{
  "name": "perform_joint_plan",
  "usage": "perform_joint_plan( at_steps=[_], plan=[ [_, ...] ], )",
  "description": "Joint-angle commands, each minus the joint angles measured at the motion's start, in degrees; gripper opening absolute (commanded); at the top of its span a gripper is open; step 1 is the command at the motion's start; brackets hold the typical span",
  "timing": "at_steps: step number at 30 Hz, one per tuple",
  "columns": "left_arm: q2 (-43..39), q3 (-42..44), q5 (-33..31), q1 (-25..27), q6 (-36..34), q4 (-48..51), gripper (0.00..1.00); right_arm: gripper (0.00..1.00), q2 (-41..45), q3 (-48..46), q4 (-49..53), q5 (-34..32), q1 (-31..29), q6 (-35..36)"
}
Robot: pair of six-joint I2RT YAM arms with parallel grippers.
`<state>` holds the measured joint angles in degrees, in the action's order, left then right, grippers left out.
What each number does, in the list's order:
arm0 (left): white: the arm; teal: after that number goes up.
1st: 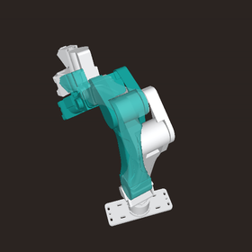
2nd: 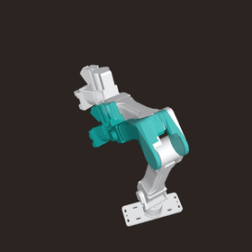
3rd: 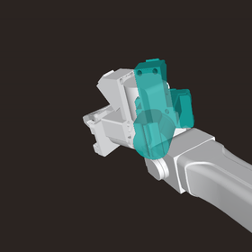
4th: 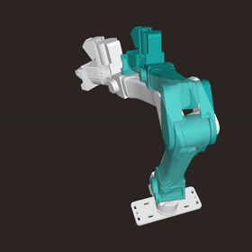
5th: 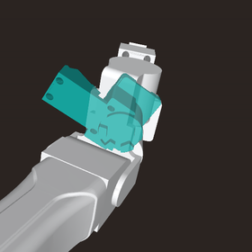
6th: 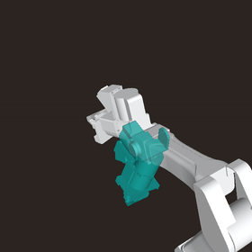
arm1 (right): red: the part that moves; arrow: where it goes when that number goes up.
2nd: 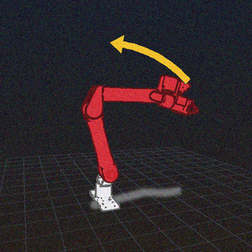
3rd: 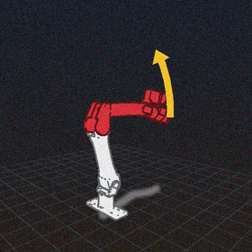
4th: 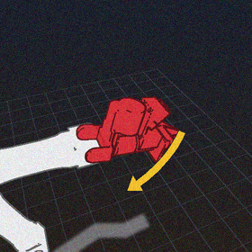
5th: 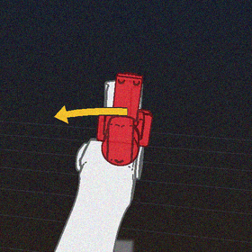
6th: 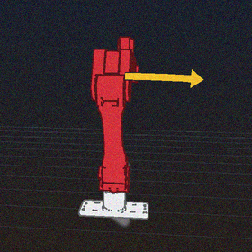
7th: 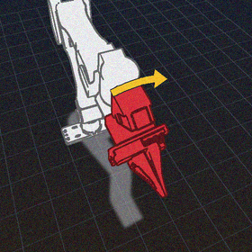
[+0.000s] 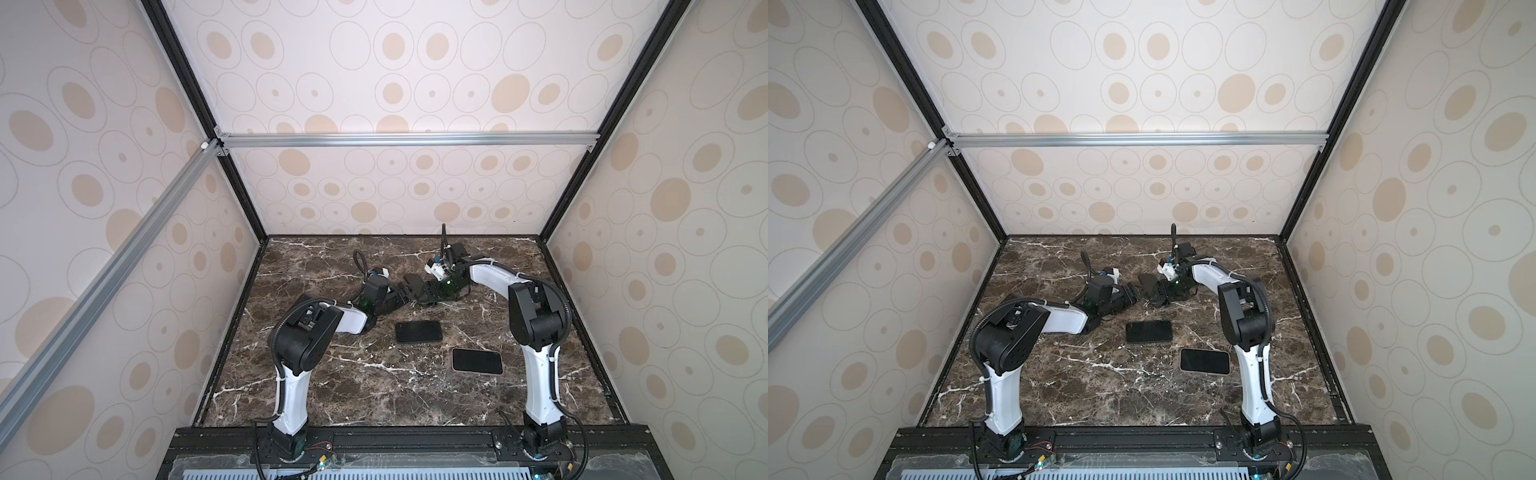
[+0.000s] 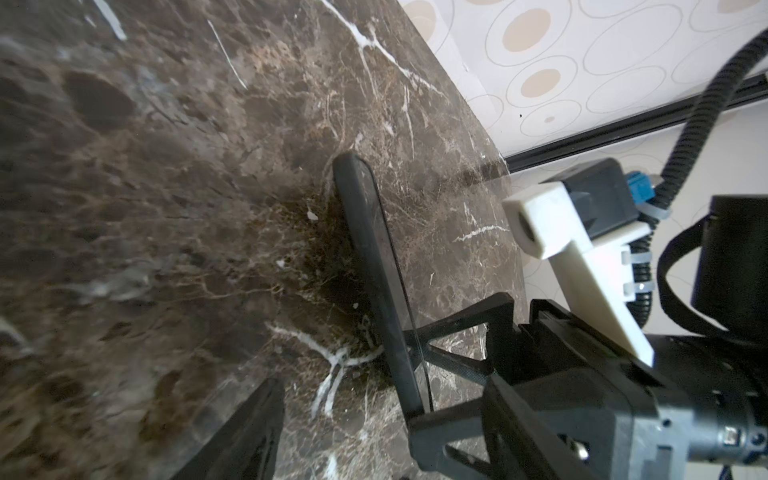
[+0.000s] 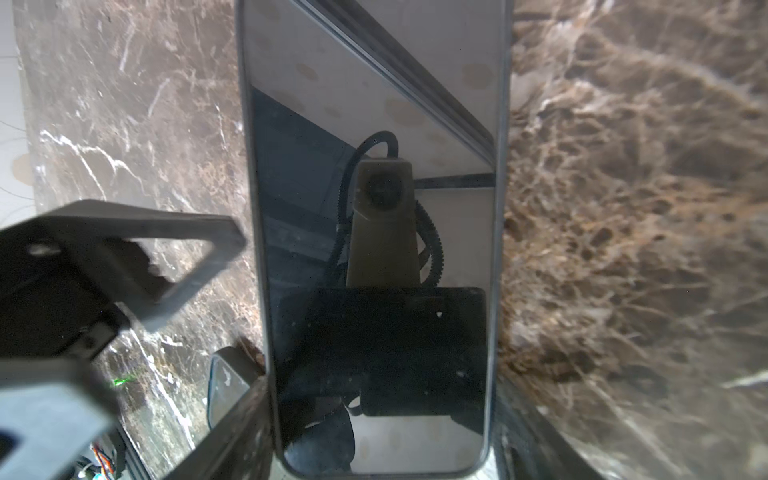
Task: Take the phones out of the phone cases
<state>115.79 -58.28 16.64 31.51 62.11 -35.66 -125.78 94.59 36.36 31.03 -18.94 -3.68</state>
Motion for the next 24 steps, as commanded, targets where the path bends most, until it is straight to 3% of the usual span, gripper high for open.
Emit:
perform_joint_plan(
  at_steps=[1, 24],
  plan=[
    [2.12, -4.09, 1.26, 0.36, 2.64, -0.33, 0.71, 0.72, -1.41, -2.82, 1.01, 0.52, -0.4, -1.36],
    [9.46, -11.33, 4.49, 1.34, 4.78, 2.35, 0.21, 0.7, -0.19, -5.59, -4.55, 0.97, -0.33, -4.84]
  ],
)
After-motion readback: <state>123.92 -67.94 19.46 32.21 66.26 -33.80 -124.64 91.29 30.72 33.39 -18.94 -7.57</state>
